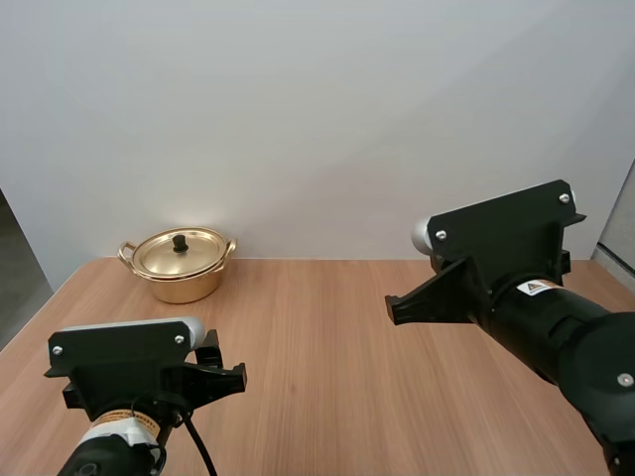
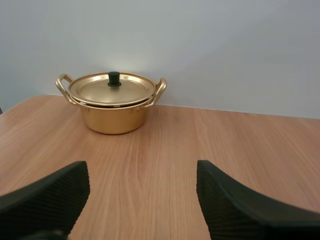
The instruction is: Open the pot, put the car inside, and close it
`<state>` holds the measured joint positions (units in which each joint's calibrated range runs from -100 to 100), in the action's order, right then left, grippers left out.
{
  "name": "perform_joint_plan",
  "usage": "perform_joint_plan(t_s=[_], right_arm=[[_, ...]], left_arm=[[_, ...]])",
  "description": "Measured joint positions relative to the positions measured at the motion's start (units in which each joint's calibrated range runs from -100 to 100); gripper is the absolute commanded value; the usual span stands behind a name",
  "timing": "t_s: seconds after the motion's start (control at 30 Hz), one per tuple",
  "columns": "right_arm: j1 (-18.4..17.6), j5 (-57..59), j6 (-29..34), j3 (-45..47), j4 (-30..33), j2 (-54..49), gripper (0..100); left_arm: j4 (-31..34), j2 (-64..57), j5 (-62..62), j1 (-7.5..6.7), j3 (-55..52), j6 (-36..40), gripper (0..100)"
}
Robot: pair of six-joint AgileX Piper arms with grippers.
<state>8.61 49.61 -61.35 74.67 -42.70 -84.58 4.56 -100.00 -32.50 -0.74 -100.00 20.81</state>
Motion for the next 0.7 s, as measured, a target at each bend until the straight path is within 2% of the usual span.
perform_joint_plan(t_s=[0.27, 0.43, 0.7], right_arm=[[-0.1, -0.5, 0.1, 6.3, 0.5, -4.8, 0], [-1.7, -5.7, 0.7, 11.0, 3.5, -5.1, 0], [-1.7, -14.9, 4.9, 12.5, 4.0, -5.3, 0]], left_arm=[[-1.6, 0.0, 1.2, 0.0, 0.0, 0.0, 100], [-1.6, 0.0, 1.2, 0.0, 0.0, 0.0, 100], [-1.7, 0.0, 1.2, 0.0, 0.0, 0.0, 100]])
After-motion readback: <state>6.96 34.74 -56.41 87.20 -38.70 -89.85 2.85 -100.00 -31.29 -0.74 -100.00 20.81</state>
